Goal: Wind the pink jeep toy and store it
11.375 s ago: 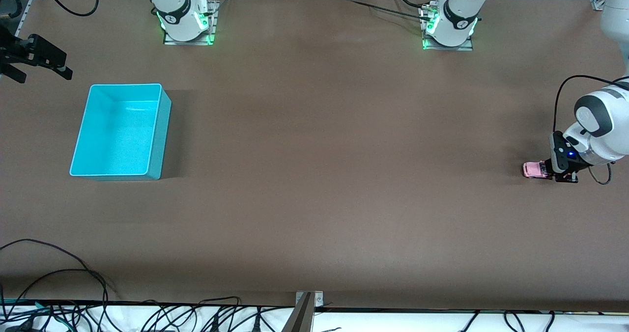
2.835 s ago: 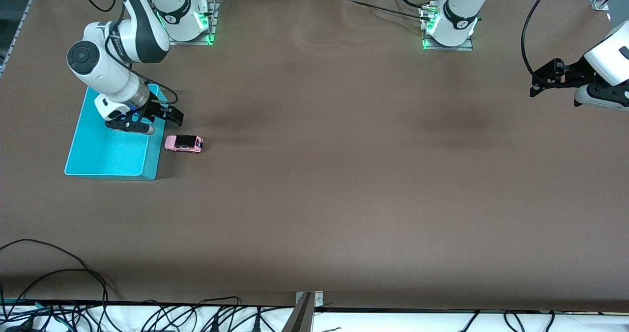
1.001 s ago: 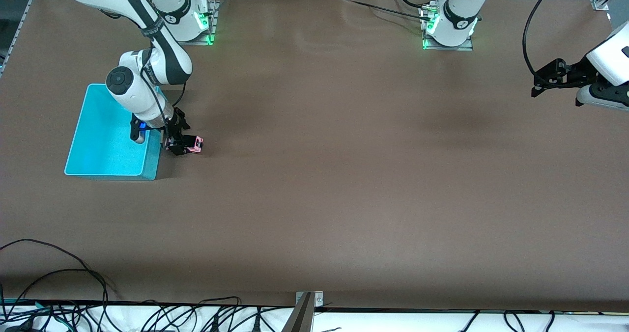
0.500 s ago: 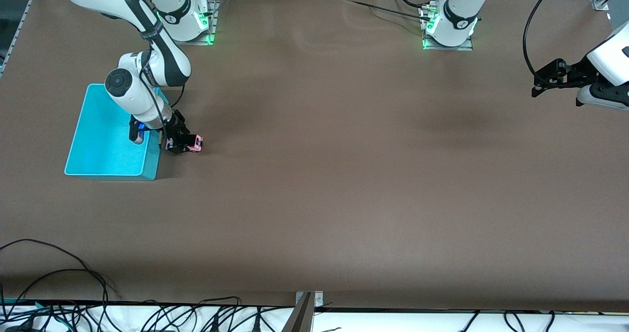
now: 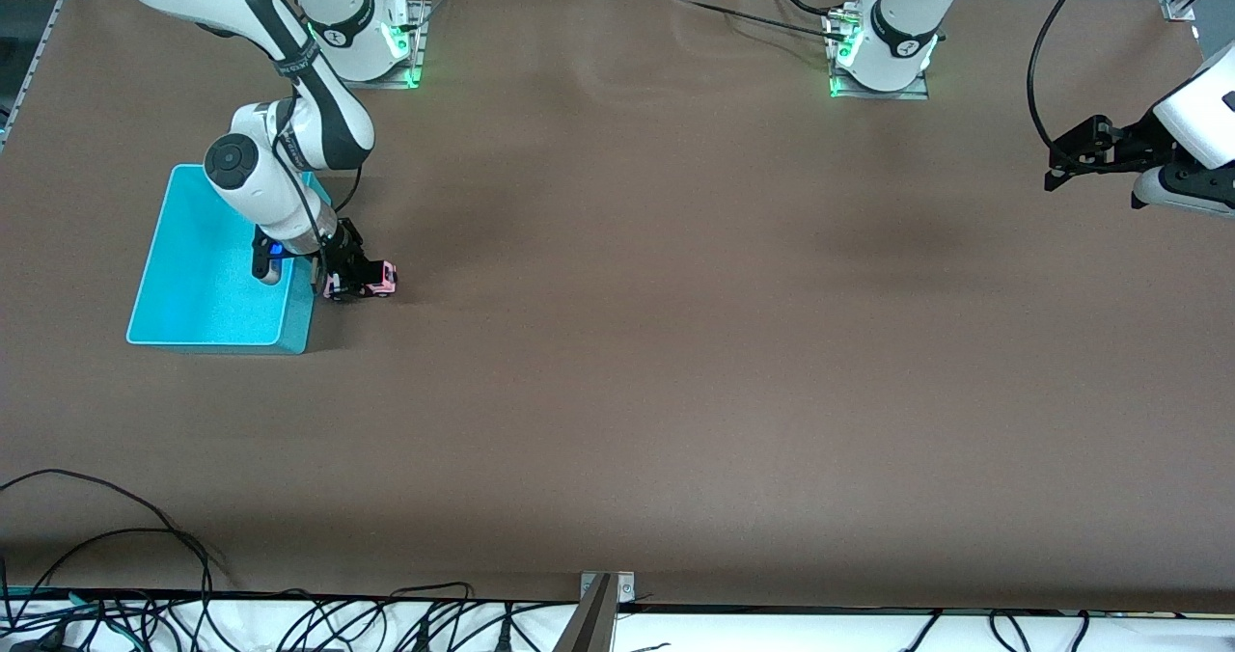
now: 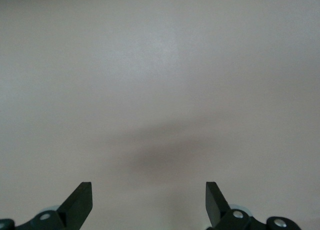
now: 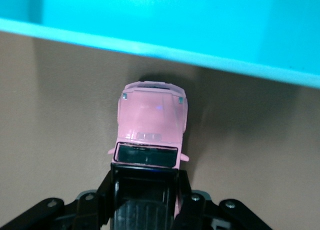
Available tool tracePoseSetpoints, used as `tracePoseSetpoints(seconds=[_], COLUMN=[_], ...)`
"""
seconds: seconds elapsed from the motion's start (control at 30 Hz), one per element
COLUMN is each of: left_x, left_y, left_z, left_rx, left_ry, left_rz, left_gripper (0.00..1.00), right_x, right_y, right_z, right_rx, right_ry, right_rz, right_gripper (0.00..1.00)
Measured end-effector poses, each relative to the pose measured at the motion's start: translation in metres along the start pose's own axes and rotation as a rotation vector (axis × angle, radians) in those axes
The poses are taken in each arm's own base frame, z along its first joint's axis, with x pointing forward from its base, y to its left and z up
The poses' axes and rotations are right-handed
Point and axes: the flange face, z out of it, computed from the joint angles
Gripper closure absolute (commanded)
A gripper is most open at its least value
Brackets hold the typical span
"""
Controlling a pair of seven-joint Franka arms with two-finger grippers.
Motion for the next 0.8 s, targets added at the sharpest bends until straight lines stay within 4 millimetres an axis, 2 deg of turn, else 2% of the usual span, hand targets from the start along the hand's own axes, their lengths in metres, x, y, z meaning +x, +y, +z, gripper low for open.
tracePoseSetpoints(seconds=[0.37,0.8], left_x=[0.000,0.000], left_y=[0.000,0.000], left_z=[0.000,0.000], left_rx=[0.000,0.000], left_ry=[0.000,0.000], left_rz=[0.000,0.000], left_gripper=[0.00,0.00], right_x=[-0.003,-0.011], right_y=[-0.010,-0.029], right_z=[-0.030,-0.064], right_rx=[-0.032,-0.134], right_ry=[-0.002,-0.047], right_rz=[-0.166,-0.473], right_gripper=[1.00,1.00])
